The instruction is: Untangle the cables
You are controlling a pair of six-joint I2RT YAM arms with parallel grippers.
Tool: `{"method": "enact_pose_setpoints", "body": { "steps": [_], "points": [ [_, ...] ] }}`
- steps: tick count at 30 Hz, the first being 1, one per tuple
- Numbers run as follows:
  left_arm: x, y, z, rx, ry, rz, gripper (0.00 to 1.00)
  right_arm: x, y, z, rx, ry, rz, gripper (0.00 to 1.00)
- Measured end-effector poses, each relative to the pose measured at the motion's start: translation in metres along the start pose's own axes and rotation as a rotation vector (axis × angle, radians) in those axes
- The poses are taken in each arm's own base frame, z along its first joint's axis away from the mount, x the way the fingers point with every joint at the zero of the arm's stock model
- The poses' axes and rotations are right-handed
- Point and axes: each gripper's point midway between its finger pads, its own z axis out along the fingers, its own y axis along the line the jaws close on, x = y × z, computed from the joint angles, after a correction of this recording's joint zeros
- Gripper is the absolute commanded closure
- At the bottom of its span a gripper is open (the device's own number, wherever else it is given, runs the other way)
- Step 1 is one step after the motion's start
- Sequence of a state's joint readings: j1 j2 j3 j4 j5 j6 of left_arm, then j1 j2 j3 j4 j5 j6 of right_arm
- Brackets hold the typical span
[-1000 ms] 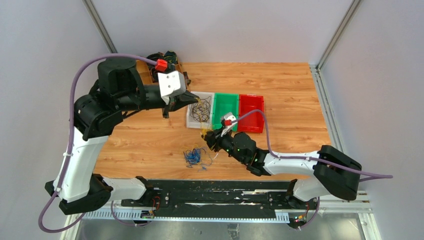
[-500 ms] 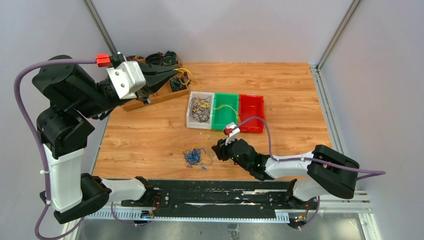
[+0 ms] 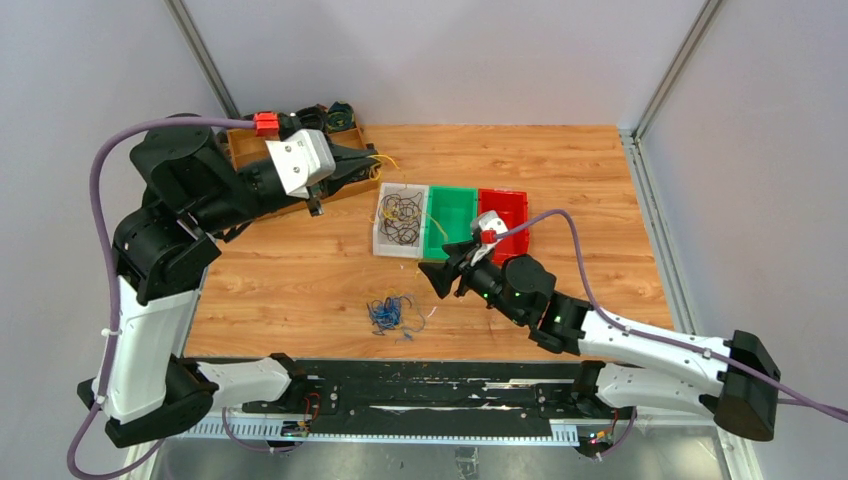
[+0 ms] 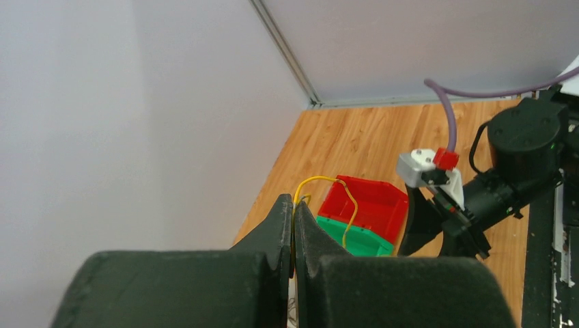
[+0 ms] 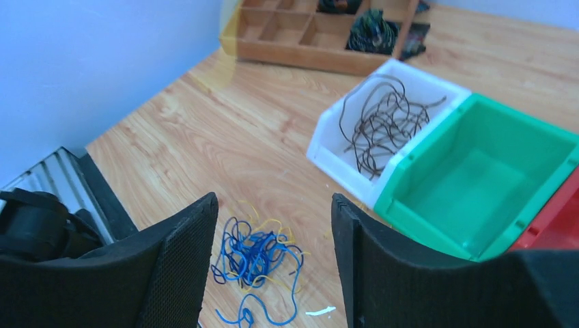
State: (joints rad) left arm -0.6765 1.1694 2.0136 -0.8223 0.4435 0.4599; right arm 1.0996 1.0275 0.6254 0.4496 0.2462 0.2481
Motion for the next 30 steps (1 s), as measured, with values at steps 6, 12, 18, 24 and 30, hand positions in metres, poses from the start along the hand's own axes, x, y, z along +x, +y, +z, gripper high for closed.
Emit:
{"method": "enact_pose_setpoints", "body": {
  "steps": [6, 12, 18, 24, 30],
  "points": [
    [0.015, -0.009, 0.001, 0.021, 0.03, -0.022, 1.0, -0.022, 0.012, -0.016, -0.084, -0.02, -0.054, 0.28],
    [0.049, -0.028, 0.013, 0.087, 0.096, -0.105, 1.0, -0.061, 0.026, -0.019, -0.137, -0.082, -0.1, 0.31],
    [0.094, -0.041, 0.048, 0.166, 0.197, -0.195, 1.0, -0.076, 0.003, -0.018, -0.001, -0.115, -0.107, 0.31],
    [0.154, -0.047, 0.1, 0.221, 0.321, -0.255, 1.0, -0.039, -0.078, -0.045, 0.38, -0.014, -0.105, 0.34],
    [0.217, -0.048, 0.157, 0.239, 0.425, -0.283, 0.99, -0.002, -0.167, -0.11, 0.782, 0.049, -0.032, 0.36]
  ]
}}
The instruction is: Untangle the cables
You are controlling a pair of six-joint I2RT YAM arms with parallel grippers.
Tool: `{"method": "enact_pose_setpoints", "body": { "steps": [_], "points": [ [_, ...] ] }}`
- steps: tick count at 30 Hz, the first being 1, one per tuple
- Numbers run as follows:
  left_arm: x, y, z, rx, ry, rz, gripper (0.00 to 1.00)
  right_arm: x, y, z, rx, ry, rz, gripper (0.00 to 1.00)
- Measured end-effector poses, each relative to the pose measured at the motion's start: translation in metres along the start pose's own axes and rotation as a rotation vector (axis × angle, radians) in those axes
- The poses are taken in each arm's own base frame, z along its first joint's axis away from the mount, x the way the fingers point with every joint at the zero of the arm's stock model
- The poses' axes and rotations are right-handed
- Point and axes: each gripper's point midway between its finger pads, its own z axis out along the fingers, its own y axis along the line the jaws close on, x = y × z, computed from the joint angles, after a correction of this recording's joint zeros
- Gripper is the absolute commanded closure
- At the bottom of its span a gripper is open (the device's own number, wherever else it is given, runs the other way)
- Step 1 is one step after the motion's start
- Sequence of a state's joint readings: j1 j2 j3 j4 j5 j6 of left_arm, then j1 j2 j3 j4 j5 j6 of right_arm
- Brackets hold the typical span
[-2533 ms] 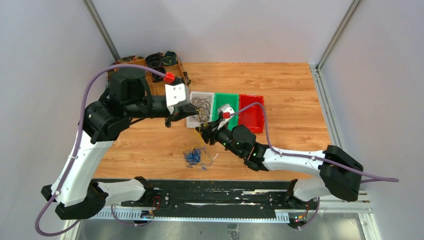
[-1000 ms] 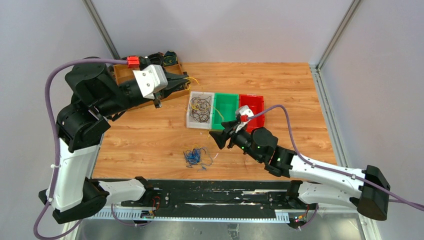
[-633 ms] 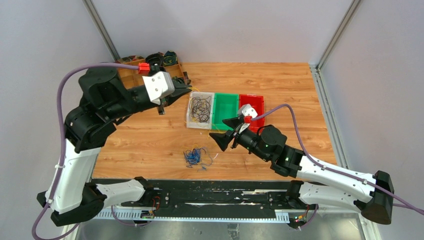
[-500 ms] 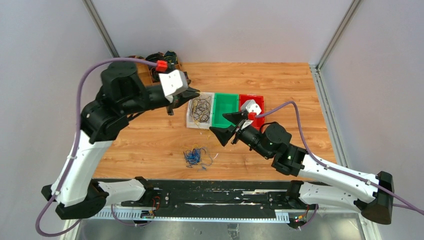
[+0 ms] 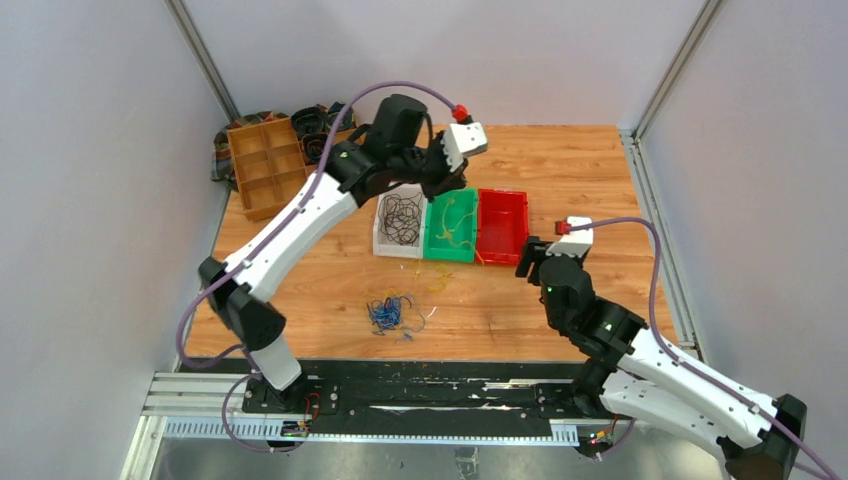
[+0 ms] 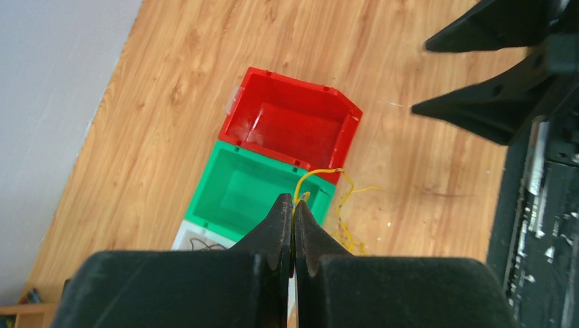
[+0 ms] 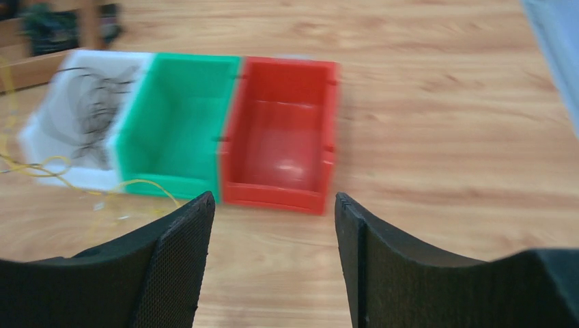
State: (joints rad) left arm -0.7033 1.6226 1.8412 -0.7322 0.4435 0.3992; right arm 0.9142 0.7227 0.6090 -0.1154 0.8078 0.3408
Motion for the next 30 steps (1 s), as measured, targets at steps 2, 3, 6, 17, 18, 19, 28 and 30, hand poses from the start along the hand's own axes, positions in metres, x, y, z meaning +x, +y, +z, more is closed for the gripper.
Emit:
{"method": "enact_pose_setpoints", "body": {
  "steps": [2, 3, 6, 17, 18, 19, 28, 30],
  "points": [
    [0.003, 0.009, 0.024, 0.003, 0.015, -0.001, 1.0, 0.008, -0.024, 0.0, 0.083, 0.013, 0.022, 0.36],
    [0.003, 0.012, 0.034, 0.005, 0.017, 0.004, 1.0, 0.011, -0.035, 0.0, 0.118, 0.021, 0.033, 0.36],
    [0.002, 0.021, 0.064, 0.009, 0.02, 0.025, 1.0, 0.015, -0.051, 0.001, 0.177, 0.035, 0.052, 0.36],
    [0.031, 0.054, 0.136, -0.068, 0.053, 0.129, 1.0, 0.029, -0.059, 0.005, 0.203, 0.092, 0.053, 0.37],
    [0.032, 0.056, 0.141, -0.075, 0.051, 0.134, 1.0, 0.03, -0.058, 0.005, 0.201, 0.095, 0.055, 0.37],
    [0.032, 0.057, 0.145, -0.082, 0.045, 0.138, 1.0, 0.031, -0.058, 0.005, 0.198, 0.098, 0.059, 0.37],
    [0.027, 0.039, 0.188, -0.075, -0.014, 0.145, 0.99, 0.038, -0.06, 0.004, 0.2, 0.128, 0.056, 0.37],
    [0.034, 0.035, 0.196, -0.068, -0.009, 0.132, 1.0, 0.038, -0.061, 0.003, 0.203, 0.128, 0.059, 0.37]
  ]
}}
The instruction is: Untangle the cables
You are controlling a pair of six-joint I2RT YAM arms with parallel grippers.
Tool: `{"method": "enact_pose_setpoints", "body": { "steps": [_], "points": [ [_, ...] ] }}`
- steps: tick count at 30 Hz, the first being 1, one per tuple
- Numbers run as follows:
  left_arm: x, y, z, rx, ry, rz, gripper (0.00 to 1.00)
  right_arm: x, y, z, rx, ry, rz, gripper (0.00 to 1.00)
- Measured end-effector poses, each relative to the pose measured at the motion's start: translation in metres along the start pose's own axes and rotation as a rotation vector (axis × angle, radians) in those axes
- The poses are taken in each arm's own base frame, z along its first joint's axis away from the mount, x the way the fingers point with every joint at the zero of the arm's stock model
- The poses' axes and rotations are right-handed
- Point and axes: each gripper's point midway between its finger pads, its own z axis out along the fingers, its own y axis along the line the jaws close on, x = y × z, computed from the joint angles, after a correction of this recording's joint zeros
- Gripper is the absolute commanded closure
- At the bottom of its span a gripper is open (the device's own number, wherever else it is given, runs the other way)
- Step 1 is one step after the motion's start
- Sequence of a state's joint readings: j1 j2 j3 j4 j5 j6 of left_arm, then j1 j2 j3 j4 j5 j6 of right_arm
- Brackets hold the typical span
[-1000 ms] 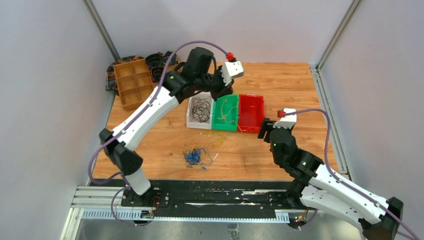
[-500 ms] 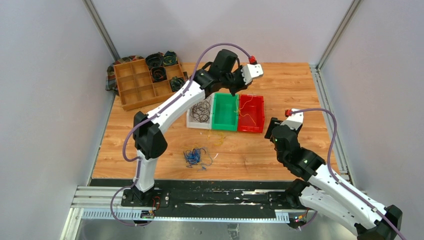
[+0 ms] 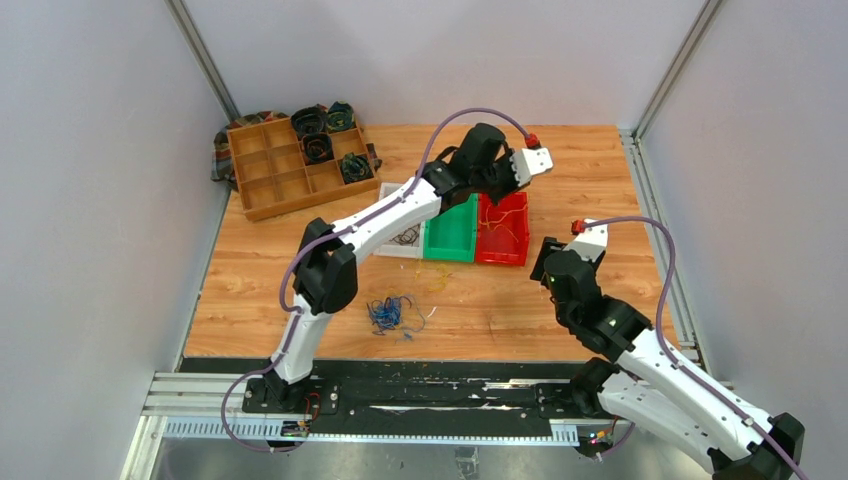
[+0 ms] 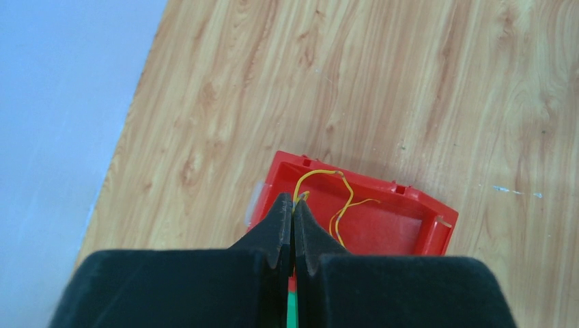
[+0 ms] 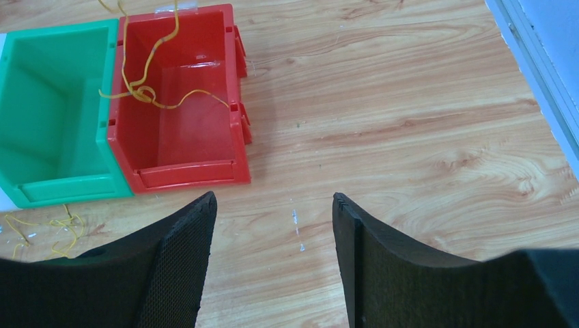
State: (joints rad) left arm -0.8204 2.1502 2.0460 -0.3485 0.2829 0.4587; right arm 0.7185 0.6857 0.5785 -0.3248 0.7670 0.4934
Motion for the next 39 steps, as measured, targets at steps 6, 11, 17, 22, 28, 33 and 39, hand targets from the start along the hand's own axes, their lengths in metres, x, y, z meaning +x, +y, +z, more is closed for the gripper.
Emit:
{"method": "enact_pose_setpoints", "body": {
  "steps": [6, 11, 17, 22, 28, 33, 39],
  "points": [
    [0.046, -0.014, 0.015, 0.006, 0.079, -0.026, 1.0, 0.001, -0.006, 0.0, 0.016, 0.006, 0.004, 0.37],
    [0.081, -0.024, 0.023, 0.011, 0.14, -0.043, 1.0, 0.004, -0.01, 0.0, 0.026, 0.021, -0.001, 0.37],
    [0.1, -0.023, 0.037, -0.012, 0.161, -0.035, 0.99, 0.004, -0.01, 0.0, 0.026, 0.034, -0.001, 0.38],
    [0.131, -0.023, 0.053, -0.037, 0.229, -0.004, 0.97, 0.002, -0.01, 0.0, 0.023, 0.035, 0.009, 0.38],
    [0.148, -0.027, 0.066, -0.053, 0.291, 0.068, 0.52, 0.003, -0.01, 0.0, 0.023, 0.044, 0.01, 0.38],
    [0.129, -0.021, 0.064, -0.064, 0.27, 0.105, 0.38, -0.008, -0.007, -0.003, 0.011, 0.029, 0.029, 0.38],
    [0.111, -0.017, 0.052, -0.047, 0.265, 0.113, 0.13, -0.009, -0.008, -0.004, 0.007, 0.027, 0.037, 0.37]
  ]
}}
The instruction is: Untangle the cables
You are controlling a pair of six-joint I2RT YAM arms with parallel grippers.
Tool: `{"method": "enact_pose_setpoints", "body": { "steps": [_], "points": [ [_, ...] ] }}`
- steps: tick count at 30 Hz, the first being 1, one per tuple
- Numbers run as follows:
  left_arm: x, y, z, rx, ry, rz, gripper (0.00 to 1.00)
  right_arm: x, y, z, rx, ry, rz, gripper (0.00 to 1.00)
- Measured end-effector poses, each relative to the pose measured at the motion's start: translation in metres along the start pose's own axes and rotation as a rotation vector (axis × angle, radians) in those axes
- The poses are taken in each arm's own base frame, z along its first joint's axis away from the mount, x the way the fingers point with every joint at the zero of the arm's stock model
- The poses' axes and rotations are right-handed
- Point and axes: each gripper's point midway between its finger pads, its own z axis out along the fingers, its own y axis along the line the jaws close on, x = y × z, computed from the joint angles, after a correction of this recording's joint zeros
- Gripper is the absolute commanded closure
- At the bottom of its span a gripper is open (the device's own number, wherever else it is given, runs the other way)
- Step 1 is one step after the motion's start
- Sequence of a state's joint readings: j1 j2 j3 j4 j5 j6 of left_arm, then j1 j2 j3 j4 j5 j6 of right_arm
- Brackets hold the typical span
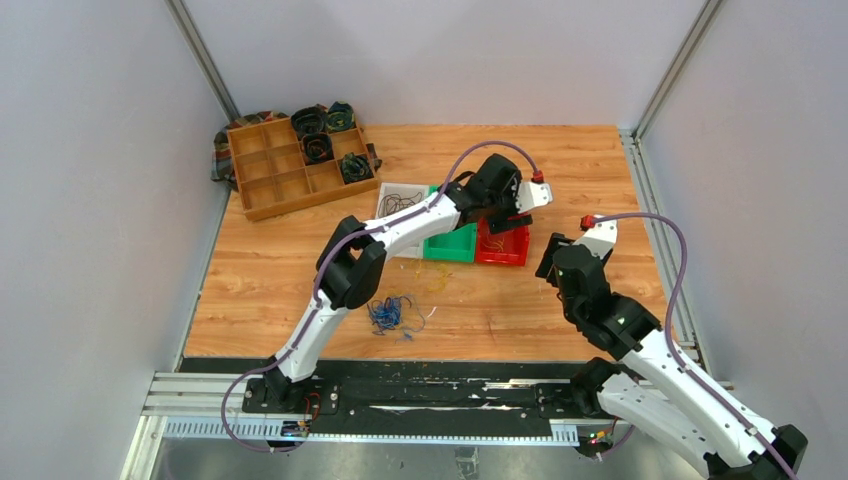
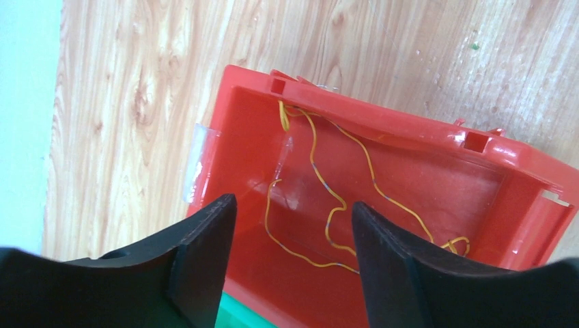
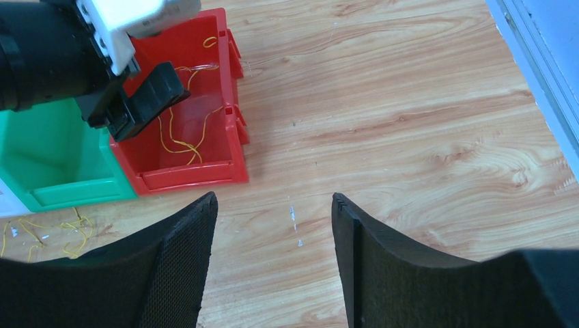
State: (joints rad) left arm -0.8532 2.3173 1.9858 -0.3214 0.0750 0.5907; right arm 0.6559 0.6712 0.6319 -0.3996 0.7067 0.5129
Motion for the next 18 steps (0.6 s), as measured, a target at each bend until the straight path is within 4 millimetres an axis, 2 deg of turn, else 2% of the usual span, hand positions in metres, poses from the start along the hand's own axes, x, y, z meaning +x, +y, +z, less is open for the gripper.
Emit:
{"method": "enact_pose_setpoints", "body": {
  "steps": [6, 11, 14, 18],
  "points": [
    [-0.02, 0.013, -0.015, 0.018, -0.029, -0.025, 0.01, -0.008, -0.001, -0.005, -0.007, -0.01, 0.009, 0.35],
    [-0.015, 0.014, -0.036, 0.075, 0.004, -0.047, 0.02, -0.014, 0.003, -0.008, -0.03, -0.014, 0.007, 0.3],
    [-0.011, 0.02, -0.065, 0.111, 0.026, -0.076, 0.02, -0.013, 0.017, -0.006, -0.089, 0.0, -0.013, 0.3],
    [-0.011, 0.048, -0.136, 0.093, 0.009, -0.146, 0.02, 0.001, 0.057, 0.006, -0.234, 0.068, -0.062, 0.31]
  ]
}}
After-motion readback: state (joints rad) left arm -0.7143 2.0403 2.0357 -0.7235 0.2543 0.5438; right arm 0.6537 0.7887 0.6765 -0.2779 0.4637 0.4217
